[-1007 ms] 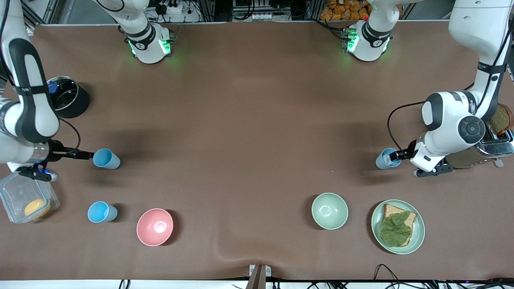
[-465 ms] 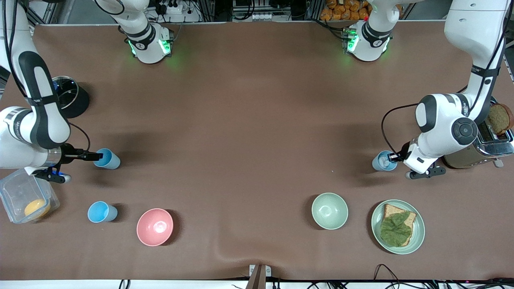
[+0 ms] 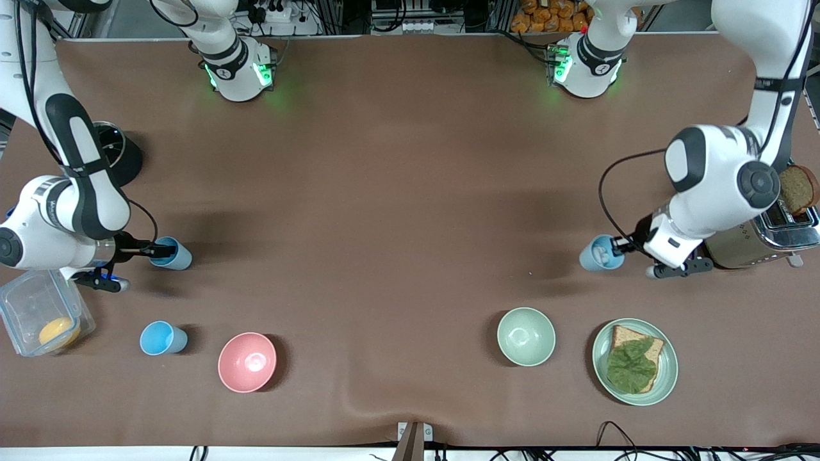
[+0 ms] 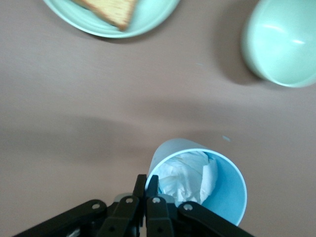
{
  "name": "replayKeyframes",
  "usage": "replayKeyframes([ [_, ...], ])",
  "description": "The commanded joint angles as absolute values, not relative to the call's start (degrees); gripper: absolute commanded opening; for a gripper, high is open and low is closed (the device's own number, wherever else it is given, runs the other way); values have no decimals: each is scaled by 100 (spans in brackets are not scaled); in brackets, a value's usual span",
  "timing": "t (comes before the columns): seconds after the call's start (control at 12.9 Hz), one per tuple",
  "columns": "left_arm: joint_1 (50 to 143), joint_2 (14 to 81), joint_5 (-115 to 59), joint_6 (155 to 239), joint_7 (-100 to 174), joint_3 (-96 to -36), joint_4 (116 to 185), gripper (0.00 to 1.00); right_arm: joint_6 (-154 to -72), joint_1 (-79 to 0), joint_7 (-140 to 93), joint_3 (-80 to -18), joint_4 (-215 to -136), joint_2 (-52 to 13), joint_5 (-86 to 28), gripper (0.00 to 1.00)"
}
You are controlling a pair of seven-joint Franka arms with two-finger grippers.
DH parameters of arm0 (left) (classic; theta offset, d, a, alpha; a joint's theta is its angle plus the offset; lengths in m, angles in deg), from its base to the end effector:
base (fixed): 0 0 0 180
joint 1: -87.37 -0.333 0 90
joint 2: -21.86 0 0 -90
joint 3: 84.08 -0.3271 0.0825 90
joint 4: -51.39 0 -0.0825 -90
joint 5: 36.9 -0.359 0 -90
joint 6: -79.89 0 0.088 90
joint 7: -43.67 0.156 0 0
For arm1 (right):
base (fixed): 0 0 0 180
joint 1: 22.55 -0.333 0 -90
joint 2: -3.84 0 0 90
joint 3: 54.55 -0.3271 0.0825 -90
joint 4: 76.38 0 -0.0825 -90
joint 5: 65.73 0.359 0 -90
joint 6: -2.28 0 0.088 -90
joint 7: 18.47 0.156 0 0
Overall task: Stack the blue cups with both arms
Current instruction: 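Lift both cups and carry them toward the table middle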
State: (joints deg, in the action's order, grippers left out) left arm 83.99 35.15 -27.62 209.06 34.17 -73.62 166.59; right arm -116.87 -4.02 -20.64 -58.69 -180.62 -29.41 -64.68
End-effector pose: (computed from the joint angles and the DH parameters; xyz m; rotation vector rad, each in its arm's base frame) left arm 0.5729 -0.0795 0.3218 2.9651 0.2212 -0.0157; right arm 0.5683 -0.1448 0.1776 -2.9853 0.3451 0.4660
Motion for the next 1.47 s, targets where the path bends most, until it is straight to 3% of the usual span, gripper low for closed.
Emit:
replayKeyframes([
  [0.0, 8385, 3240, -2591, 20768, 2692, -6916, 16749, 0, -11716, -295, -2093, -5939, -18115, -2895, -6432, 1],
  [0.31, 8482, 3337, -2670, 20821, 1434, -6282, 16627, 0, -11584, -294, -2085, -5956, -18115, -2737, -6415, 0],
  [0.7, 9683, 3714, -3423, 21303, -436, -6264, 16547, 0, -11295, -321, -2172, -5956, -18097, -2386, -6424, 0],
  [1.16, 11300, 4847, -4015, 21357, -3248, -6290, 15599, 0, -10566, -759, -1841, -5983, -18001, -1665, -6380, 0],
  [1.39, 11733, 5313, -4559, 21366, -4288, -6299, 15247, 0, -10345, -1207, -1216, -5991, -17974, -1401, -5845, 0],
])
